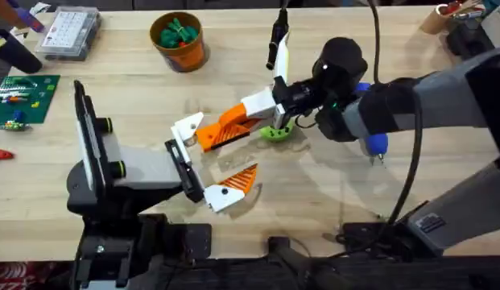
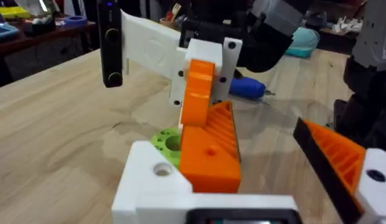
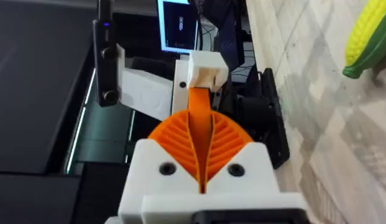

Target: Pick up the gripper from the table and insert it into the empty holder that is missing its gripper. Then pick up a screw, insert it into the mounting hole, and use the screwdriver to tighten it. Finally, clean up the table by picking up the vegetable and placing it into the bucket.

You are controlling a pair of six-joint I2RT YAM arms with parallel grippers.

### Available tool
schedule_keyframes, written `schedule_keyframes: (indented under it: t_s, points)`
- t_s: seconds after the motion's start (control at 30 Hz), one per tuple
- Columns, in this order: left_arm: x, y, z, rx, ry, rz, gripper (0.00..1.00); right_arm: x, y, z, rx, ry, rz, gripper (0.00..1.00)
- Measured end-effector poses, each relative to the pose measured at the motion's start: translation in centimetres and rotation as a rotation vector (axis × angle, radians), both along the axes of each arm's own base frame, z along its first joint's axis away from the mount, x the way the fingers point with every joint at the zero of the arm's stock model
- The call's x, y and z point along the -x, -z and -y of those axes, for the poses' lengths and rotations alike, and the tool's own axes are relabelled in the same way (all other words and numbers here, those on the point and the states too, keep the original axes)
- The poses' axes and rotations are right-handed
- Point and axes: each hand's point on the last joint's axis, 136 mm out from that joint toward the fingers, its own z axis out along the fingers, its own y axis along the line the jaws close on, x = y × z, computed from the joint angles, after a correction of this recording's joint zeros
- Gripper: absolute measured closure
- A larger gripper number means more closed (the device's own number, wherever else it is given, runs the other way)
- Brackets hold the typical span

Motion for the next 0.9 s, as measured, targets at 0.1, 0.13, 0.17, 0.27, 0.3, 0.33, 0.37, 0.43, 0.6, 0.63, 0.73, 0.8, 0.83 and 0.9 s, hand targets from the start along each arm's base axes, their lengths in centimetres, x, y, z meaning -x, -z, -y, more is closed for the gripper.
schedule_keyframes:
  t_s: [0.1, 0.13, 0.17, 0.27, 0.3, 0.33, 0.37, 0.43, 0.6, 0.63, 0.73, 0.8, 0.83, 0.9]
  points:
    - [0.0, 0.0, 0.0, 0.000, 0.000, 0.000, 0.014, 0.0, 0.5, 0.0, 0.022, 0.001, -0.038, 0.980]
    - [0.0, 0.0, 0.0, 0.000, 0.000, 0.000, 0.014, 0.0, 0.8, 0.0, 0.038, 0.002, -0.066, 0.980]
    - [0.0, 0.0, 0.0, 0.000, 0.000, 0.000, 0.014, 0.0, 1.0, 0.0, 0.048, 0.003, -0.084, 0.980]
    - [0.0, 0.0, 0.0, 0.000, 0.000, 0.000, 0.014, 0.0, 1.1, 0.0, 0.052, 0.003, -0.089, 0.980]
    - [0.0, 0.0, 0.0, 0.000, 0.000, 0.000, 0.014, 0.0, 1.1, 0.0, 0.051, 0.003, -0.085, 0.980]
    - [0.0, 0.0, 0.0, 0.000, 0.000, 0.000, 0.014, 0.0, 1.1, 0.0, 0.049, 0.003, -0.082, 0.980]
    - [0.0, 0.0, 0.0, 0.000, 0.000, 0.000, 0.014, 0.0, 1.1, 0.0, 0.048, 0.003, -0.080, 0.980]
    - [0.0, 0.0, 0.0, 0.000, 0.000, 0.000, 0.015, -0.1, 0.9, 0.0, 0.041, 0.003, -0.068, 0.980]
    - [0.0, 0.0, 0.0, 0.000, 0.000, 0.000, 0.014, -0.1, 0.3, 0.0, 0.013, 0.003, -0.020, 0.980]
    - [0.0, 0.0, 0.0, 0.000, 0.000, 0.000, 0.014, -0.1, 0.3, 0.0, 0.014, 0.003, -0.023, 0.980]
    - [0.0, 0.0, 0.0, 0.000, 0.000, 0.000, 0.015, -0.1, 0.5, 0.0, 0.021, 0.003, -0.035, 0.980]
    - [0.0, 0.0, 0.0, 0.000, 0.000, 0.000, 0.014, -0.1, 0.6, 0.0, 0.027, 0.003, -0.045, 0.980]
    - [0.0, 0.0, 0.0, 0.000, 0.000, 0.000, 0.014, -0.1, 0.6, 0.0, 0.028, 0.005, -0.047, 0.980]
    - [0.0, 0.0, 0.0, 0.000, -0.001, 0.000, 0.014, -0.2, 0.6, -0.1, 0.029, 0.009, -0.049, 0.980]
